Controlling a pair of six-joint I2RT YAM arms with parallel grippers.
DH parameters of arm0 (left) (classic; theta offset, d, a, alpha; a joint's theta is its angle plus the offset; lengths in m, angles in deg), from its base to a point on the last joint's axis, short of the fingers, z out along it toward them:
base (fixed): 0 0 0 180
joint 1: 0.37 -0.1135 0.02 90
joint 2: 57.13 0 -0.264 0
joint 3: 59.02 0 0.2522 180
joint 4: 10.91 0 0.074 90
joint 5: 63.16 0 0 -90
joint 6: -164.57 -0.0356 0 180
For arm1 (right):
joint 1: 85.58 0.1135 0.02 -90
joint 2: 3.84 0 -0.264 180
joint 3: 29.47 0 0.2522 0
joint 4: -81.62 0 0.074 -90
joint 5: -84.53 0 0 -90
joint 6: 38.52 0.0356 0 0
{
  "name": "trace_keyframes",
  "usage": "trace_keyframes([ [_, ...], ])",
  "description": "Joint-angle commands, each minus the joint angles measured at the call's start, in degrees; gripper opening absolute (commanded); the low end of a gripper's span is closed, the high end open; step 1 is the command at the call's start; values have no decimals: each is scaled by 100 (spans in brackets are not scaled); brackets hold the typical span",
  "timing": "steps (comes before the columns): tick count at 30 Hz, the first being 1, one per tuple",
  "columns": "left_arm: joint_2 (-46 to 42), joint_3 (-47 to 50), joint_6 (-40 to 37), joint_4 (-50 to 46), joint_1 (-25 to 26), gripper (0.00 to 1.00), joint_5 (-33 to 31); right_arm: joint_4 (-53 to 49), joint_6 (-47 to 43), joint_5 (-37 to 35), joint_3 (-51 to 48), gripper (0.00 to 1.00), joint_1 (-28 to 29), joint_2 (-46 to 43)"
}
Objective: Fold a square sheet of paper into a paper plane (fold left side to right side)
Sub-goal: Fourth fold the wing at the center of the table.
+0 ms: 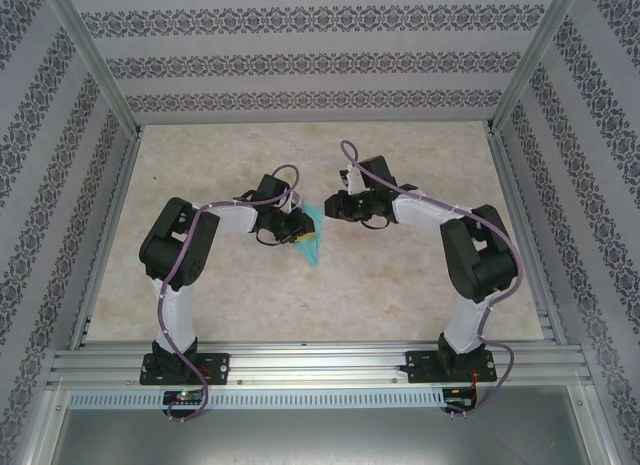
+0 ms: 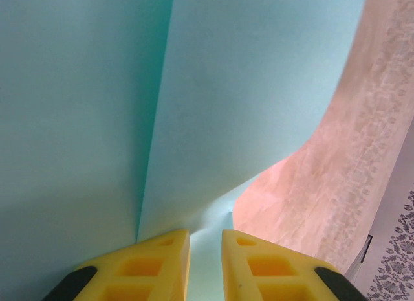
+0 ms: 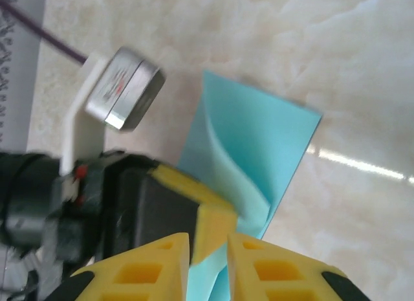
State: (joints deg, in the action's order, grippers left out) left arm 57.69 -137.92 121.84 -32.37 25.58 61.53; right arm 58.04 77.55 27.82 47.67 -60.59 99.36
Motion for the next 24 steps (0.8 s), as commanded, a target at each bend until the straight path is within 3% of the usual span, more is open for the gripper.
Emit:
trace_keyframes([
  [1,239,160,64,-16,42,22,-251,474,280,249,-699,20,211,-320],
  [10,242,151,9,-109,46,22,-314,1452,972,195,-1358,17,1077,-311],
  [24,233,116,-33,-172,42,22,-323,1419,931,-52,-1291,17,1128,208],
])
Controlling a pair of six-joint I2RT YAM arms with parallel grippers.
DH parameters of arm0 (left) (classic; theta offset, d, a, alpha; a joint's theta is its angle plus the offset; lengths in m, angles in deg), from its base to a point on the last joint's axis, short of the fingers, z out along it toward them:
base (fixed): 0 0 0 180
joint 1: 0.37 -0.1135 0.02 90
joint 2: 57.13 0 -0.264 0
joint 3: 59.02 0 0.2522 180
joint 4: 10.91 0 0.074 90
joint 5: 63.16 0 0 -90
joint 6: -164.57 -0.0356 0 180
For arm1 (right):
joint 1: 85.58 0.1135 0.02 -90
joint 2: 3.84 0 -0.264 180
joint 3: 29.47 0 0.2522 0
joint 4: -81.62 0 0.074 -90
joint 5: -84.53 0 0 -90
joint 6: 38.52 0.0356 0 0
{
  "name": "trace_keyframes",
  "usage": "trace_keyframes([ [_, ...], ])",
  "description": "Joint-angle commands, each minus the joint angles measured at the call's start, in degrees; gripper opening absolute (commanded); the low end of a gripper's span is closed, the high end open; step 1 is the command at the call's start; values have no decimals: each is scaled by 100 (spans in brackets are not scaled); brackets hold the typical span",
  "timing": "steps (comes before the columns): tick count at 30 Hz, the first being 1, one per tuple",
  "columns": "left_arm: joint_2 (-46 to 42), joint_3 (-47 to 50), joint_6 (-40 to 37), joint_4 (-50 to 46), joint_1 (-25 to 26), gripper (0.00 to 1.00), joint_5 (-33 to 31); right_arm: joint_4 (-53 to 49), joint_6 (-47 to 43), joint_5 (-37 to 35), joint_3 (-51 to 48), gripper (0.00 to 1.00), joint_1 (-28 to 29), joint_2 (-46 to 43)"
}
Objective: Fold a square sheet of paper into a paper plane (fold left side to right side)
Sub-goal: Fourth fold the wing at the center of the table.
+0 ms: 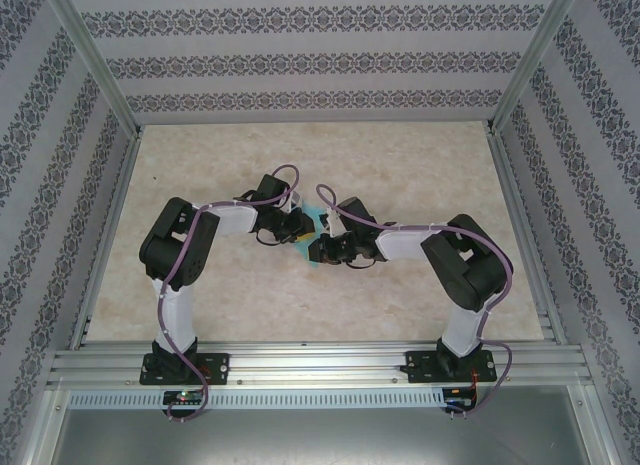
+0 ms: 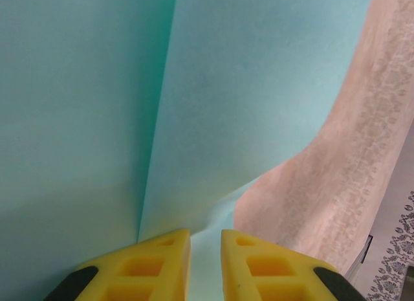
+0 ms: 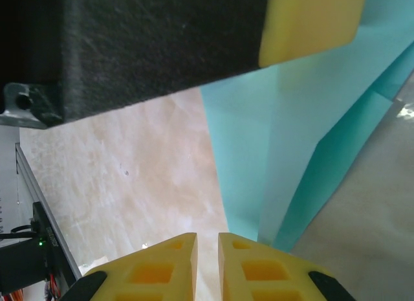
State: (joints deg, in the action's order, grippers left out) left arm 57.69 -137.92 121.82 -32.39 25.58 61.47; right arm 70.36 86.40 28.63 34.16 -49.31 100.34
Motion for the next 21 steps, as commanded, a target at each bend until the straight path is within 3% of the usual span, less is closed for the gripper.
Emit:
trace_keyframes([
  [1,238,113,-27,-177,41,22,-316,188,42,-128,58,17,2,119],
  [21,236,108,-38,-197,41,22,-343,-13,6,-194,70,17,147,296],
])
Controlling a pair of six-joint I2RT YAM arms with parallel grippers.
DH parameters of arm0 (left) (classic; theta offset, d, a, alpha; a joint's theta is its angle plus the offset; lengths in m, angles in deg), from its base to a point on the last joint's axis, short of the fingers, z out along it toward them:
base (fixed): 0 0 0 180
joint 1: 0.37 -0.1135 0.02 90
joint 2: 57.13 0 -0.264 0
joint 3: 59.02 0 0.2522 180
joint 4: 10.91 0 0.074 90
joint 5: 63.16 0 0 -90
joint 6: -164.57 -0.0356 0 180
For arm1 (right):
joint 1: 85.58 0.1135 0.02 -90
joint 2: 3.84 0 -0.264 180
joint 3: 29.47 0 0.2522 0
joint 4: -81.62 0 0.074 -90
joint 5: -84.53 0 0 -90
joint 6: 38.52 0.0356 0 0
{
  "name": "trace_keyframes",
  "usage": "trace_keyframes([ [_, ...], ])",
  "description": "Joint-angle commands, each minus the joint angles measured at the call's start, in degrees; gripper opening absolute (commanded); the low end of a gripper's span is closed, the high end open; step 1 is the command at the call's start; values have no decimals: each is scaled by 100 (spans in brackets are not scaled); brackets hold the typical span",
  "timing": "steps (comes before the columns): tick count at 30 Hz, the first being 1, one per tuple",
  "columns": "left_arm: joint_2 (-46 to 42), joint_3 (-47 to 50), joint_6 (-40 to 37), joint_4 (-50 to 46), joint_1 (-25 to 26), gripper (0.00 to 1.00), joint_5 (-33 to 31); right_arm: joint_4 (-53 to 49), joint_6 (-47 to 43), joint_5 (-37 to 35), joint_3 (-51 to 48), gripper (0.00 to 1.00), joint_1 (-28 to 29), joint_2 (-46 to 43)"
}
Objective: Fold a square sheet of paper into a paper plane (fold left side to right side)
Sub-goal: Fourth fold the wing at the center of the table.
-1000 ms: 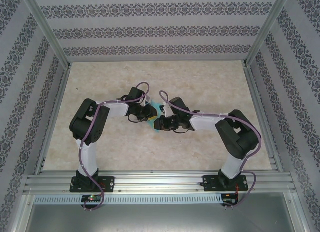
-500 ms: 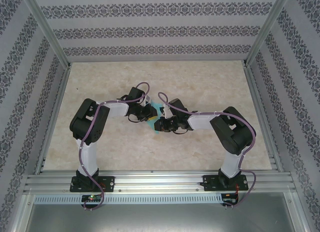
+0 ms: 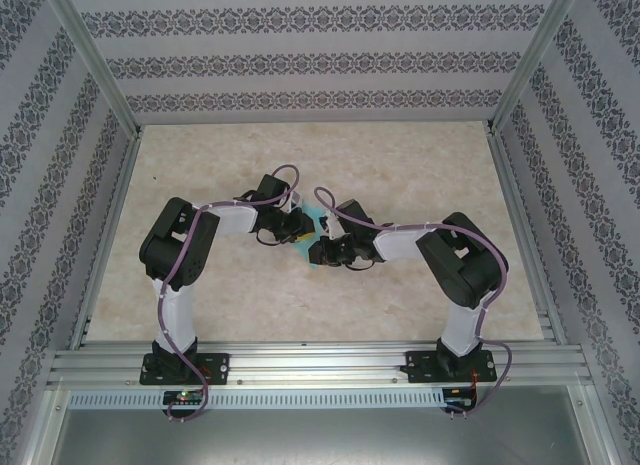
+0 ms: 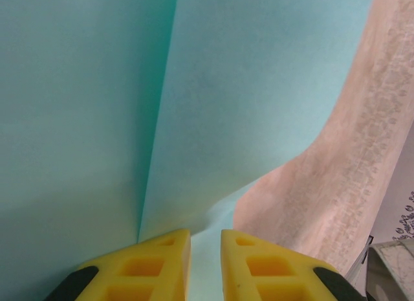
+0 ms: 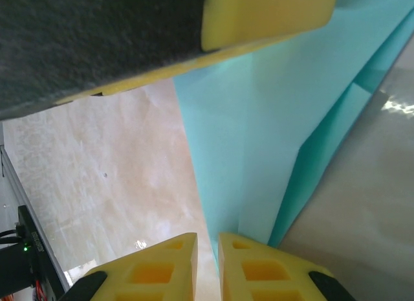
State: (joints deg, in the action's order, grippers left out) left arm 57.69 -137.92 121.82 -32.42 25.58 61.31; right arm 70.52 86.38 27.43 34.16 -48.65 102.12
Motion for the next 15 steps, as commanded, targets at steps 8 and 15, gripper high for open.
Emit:
trace_keyframes([
  [8,242,115,-39,-180,42,22,-328,45,88,-71,153,17,147,148],
  [15,251,129,-31,-158,46,22,-336,-327,28,-265,246,17,210,242],
])
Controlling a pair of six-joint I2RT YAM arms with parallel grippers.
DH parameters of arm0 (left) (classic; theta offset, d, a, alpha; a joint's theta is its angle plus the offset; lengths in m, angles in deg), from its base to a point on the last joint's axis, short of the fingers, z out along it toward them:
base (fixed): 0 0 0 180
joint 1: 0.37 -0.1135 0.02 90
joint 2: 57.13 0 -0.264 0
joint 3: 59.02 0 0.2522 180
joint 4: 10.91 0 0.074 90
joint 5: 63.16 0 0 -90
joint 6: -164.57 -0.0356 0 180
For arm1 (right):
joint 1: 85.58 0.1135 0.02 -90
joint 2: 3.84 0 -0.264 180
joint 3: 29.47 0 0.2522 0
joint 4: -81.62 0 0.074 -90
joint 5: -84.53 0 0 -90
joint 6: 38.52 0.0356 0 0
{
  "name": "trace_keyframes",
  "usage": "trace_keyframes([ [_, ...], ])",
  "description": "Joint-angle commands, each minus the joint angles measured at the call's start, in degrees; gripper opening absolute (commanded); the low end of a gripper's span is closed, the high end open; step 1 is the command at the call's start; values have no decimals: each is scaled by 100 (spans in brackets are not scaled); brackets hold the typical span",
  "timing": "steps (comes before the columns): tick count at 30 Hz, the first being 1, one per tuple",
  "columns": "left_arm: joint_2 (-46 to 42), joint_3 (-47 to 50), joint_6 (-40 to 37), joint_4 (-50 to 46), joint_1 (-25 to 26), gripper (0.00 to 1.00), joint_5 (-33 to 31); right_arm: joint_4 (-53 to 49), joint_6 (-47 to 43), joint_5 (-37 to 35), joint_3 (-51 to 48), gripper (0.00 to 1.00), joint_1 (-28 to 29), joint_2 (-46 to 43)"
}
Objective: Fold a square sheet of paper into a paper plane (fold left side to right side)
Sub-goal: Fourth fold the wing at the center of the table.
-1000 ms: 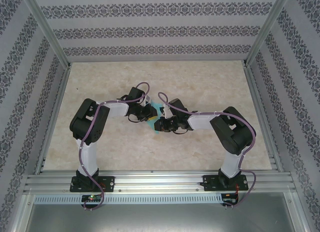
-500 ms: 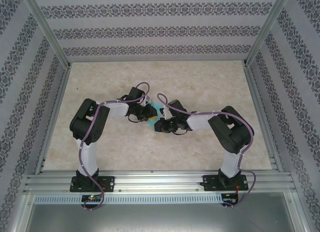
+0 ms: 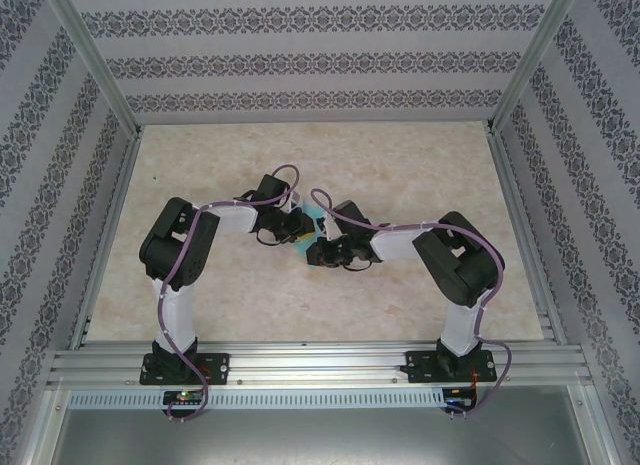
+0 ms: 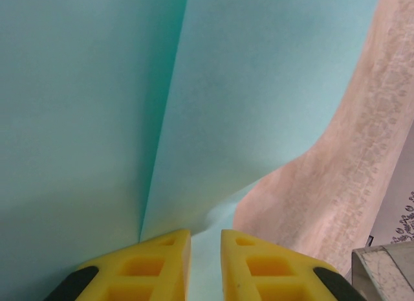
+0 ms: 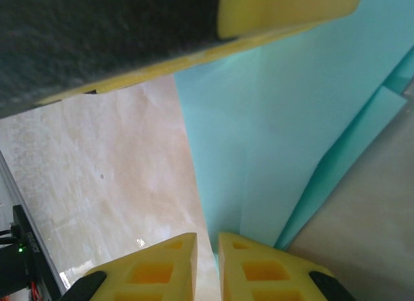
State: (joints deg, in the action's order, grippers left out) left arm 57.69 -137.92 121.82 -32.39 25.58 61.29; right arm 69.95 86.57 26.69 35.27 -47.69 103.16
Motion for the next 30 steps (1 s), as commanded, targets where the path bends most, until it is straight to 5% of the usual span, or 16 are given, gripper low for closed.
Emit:
trace_keyframes([
  [1,259,125,-30,-167,42,22,-334,-368,-16,-255,148,17,127,145],
  [14,440,-695,-387,-752,-163,23,-448,-1567,-58,-811,252,14,390,329],
  [30,1242,-2180,-456,-1165,-464,25,-400,-1509,42,-741,13,10,512,324],
])
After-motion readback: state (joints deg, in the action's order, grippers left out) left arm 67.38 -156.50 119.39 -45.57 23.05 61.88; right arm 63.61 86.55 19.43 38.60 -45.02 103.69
